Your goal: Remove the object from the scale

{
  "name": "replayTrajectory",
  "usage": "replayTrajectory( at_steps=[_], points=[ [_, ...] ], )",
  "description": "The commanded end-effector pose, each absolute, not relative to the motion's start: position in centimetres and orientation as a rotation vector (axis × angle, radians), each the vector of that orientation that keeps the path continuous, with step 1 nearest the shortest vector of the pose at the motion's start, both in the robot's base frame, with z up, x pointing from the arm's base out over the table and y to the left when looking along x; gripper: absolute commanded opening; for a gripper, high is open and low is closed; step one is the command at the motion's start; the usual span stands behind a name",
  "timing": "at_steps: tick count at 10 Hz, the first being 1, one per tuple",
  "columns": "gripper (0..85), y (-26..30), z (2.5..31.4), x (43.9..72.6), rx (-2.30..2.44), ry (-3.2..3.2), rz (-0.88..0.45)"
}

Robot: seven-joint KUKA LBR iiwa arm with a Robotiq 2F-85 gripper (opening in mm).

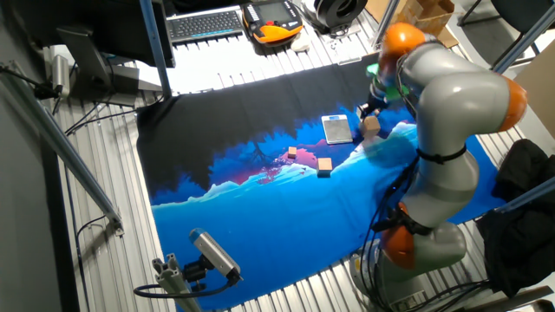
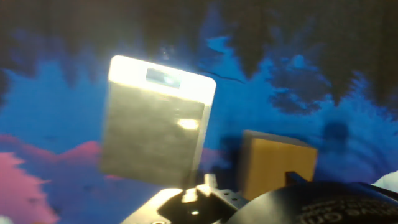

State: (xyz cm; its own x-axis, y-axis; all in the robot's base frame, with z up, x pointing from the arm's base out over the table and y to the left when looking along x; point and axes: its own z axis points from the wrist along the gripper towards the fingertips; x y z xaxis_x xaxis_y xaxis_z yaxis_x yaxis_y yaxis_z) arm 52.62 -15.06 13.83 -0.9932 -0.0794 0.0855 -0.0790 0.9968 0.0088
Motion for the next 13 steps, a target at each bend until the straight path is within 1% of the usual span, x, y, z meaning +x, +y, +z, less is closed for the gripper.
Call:
replayTrajectory(
  at_steps=[1,4,8,10,13],
  points=[
    [0.0,-14.4,15.9,52.8,0.131,-3.045,-0.010],
    [0.0,-11.3,18.1,52.2,0.099,-3.080,-0.030],
    [0.0,-8.0,19.1,51.5,0.070,-3.118,-0.030],
    [0.0,-6.6,19.0,50.9,0.041,-3.116,-0.009],
    [0.0,-5.3,18.5,50.8,0.013,-3.120,-0.021]
  ],
)
